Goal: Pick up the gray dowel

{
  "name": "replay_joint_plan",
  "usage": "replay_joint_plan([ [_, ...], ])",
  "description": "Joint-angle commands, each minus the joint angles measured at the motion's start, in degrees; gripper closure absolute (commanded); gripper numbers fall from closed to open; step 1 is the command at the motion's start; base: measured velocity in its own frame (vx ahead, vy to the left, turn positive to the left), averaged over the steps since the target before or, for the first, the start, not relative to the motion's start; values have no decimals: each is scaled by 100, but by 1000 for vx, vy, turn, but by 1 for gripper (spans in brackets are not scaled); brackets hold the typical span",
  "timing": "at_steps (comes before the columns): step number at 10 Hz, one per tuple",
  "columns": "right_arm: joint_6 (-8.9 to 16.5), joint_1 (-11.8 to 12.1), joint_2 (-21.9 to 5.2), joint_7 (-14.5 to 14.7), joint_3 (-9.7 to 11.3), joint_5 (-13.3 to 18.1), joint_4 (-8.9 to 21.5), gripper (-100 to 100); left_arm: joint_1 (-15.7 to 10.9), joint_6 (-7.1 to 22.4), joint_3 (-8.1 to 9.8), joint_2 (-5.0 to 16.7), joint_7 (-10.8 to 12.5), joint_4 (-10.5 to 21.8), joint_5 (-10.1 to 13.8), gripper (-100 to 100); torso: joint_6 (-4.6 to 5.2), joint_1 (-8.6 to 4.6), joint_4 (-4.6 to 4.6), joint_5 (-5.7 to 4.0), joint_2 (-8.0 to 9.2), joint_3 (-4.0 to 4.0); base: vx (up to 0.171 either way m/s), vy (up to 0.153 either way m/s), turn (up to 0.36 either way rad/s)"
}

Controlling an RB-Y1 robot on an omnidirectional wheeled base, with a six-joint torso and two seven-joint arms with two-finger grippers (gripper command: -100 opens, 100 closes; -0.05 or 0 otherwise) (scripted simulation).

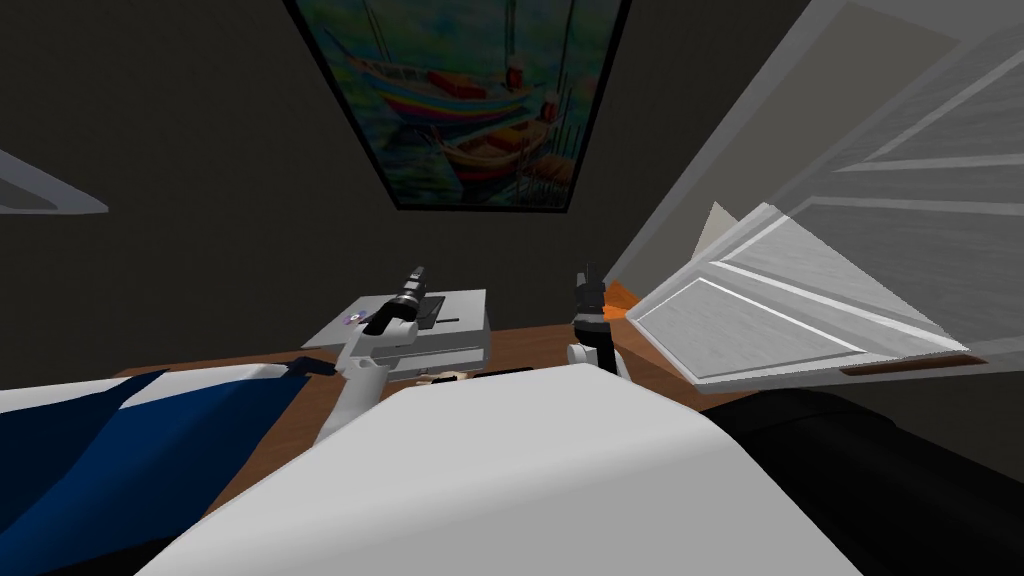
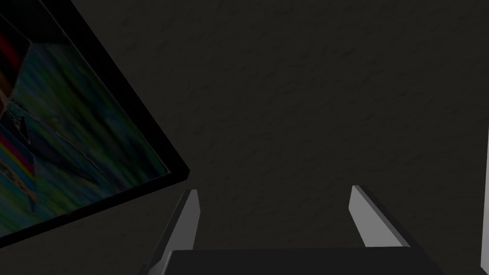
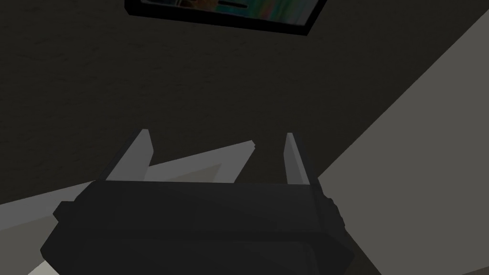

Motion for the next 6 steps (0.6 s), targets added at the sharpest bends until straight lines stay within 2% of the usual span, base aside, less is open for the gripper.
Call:
replay_joint_plan([
  [1, 0, 0, 0, 0, 0, 0, 0, 0, -62, 185, 6, 7, 3, 61, 6, -100, 0, 0, 0, 0, 0, 0, 1, 11, 9],
  [2, 0, 0, 0, 0, 0, 0, 0, 0, -235, 412, 57, 71, 22, 293, 73, -100, -1, -3, 0, 0, 0, 0, 0, 18, -83],
  [3, 0, 0, 0, 0, 0, 0, 0, 0, -235, 546, 57, 71, 22, 293, 73, -100, 3, -1, -1, 0, -2, -1, 2, 24, -81],
  [4, 0, 0, 0, 0, 0, 0, 0, 0, -404, 705, 108, 131, 46, 533, 141, -100, 0, 1, 0, 0, -2, -1, -1, 34, -126],
  [5, 0, 0, 0, 0, 0, 0, 0, 0, -404, 891, 108, 131, 46, 533, 141, -100, 2, 4, 0, 1, -1, -1, 0, 31, -59],
  [6, 0, 0, 0, 0, 0, 0, 0, 0, -404, 955, 108, 131, 46, 533, 141, -100, -2, 5, 0, 1, 0, 0, 2, 15, 19],
])
